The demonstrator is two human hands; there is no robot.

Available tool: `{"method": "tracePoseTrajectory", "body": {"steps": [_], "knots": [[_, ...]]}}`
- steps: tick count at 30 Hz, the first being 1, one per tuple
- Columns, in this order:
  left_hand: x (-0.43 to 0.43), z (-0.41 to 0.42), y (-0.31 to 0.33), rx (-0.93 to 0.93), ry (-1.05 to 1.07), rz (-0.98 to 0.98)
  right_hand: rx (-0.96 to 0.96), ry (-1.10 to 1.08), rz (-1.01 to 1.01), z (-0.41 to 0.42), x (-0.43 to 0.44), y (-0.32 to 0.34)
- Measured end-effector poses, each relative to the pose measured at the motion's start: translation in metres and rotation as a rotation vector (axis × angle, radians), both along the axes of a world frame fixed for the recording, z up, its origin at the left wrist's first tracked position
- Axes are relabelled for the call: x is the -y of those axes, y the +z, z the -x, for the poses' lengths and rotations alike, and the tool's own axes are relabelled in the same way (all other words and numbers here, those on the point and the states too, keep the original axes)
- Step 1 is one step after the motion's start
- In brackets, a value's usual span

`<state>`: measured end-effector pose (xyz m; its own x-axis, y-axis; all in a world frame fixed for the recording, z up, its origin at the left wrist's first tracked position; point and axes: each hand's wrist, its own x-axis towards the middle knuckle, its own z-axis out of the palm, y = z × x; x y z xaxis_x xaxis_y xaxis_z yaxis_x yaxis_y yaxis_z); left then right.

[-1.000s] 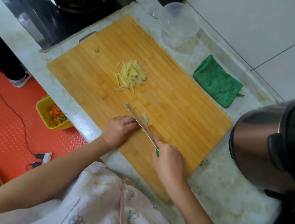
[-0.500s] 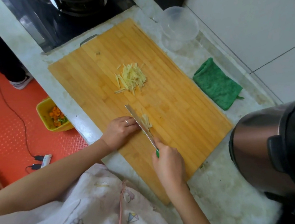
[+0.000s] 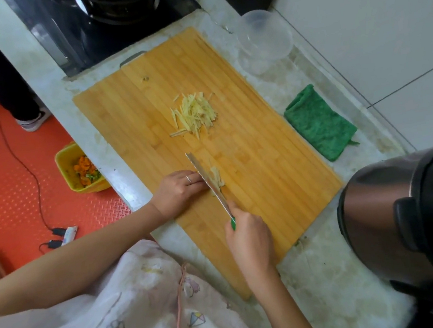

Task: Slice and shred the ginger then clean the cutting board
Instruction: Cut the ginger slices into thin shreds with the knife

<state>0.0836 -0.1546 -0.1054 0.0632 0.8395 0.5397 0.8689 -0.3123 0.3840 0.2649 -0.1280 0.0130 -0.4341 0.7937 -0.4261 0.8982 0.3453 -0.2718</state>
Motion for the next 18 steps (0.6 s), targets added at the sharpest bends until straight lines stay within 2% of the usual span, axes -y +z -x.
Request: {"method": "tracePoseTrajectory", "body": {"steps": [8, 18], "knots": [[0.001, 0.000, 0.002, 0.014, -0.012, -0.001, 0.065, 0.012, 0.005, 0.006, 0.002, -0.005], [0.000, 0.000, 0.004, 0.048, -0.012, -0.008, 0.048, 0.030, 0.001, -0.003, 0.007, 0.004]]}}
